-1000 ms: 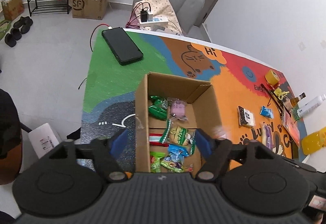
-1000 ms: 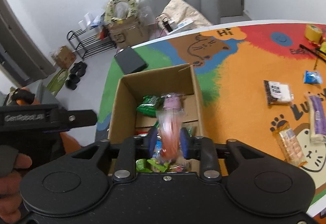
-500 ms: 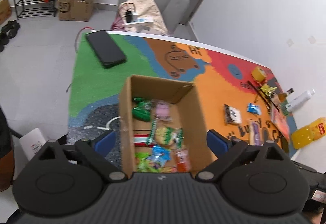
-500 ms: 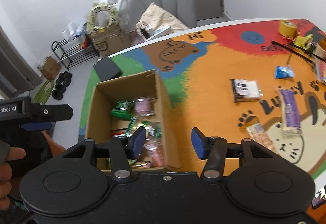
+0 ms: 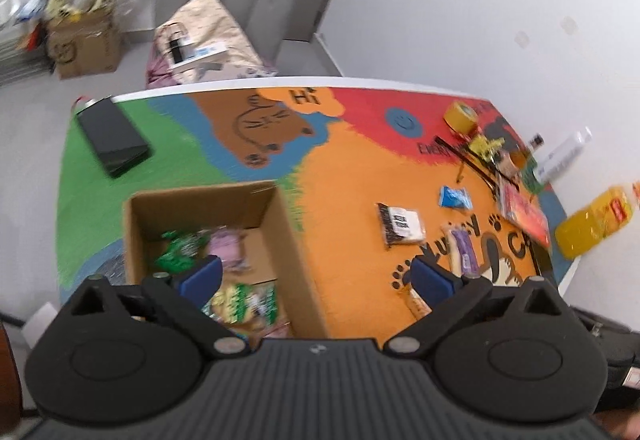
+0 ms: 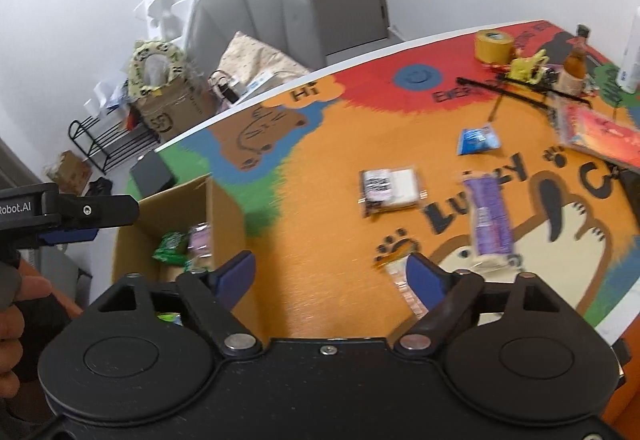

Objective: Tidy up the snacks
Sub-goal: 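Move both tools back toward the wafer pack and purple bar, then grasp the orange wafer pack with the left tool while the right tool grasps the purple bar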

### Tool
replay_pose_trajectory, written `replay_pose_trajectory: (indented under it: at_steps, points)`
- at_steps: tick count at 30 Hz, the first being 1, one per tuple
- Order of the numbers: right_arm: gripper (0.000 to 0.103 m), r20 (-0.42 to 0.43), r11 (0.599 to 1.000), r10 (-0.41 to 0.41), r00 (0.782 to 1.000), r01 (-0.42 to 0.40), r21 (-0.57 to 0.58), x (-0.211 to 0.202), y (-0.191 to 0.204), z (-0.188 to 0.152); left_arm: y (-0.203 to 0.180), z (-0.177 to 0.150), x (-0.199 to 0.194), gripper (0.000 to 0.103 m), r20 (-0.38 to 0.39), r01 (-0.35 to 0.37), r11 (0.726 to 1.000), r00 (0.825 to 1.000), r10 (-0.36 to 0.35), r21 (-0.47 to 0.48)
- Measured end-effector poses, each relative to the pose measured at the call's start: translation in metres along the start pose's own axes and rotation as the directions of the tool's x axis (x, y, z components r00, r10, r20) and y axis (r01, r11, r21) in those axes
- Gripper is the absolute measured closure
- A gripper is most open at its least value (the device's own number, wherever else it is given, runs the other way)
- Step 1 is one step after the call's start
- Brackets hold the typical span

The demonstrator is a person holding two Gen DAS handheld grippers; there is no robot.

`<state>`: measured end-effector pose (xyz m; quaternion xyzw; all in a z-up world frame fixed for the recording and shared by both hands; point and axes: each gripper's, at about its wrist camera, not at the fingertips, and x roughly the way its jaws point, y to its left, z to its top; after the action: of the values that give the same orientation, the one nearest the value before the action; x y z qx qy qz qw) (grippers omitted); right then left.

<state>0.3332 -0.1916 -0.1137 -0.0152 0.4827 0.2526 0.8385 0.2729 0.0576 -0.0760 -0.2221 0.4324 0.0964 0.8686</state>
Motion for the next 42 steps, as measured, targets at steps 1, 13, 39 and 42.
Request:
replay_pose_trajectory:
  at_steps: [1,13,39,42]
  points:
    - [0.016,-0.002,1.000,-0.005,1.000,0.005,0.004,0.000,-0.005,0.001,-0.005,0.001,0.004,0.003,-0.006,0.009,1.000,1.000,-0.009,0.006]
    - [0.011,-0.027,0.998,-0.050,0.998,0.051,0.048,0.008,-0.069,0.008,-0.076,0.005,0.062,0.000,-0.086,0.093,0.993,0.993,-0.087,0.068]
    - [0.025,-0.121,0.995,-0.057,0.991,0.067,0.076,0.053,-0.163,0.012,-0.140,-0.055,0.196,0.010,-0.277,0.021,0.999,0.960,-0.030,-0.037]
    - [0.025,-0.123,0.996,-0.045,0.991,0.055,0.075,0.061,-0.165,0.015,-0.140,-0.060,0.206,0.017,-0.285,0.005,0.998,0.958,-0.023,-0.066]
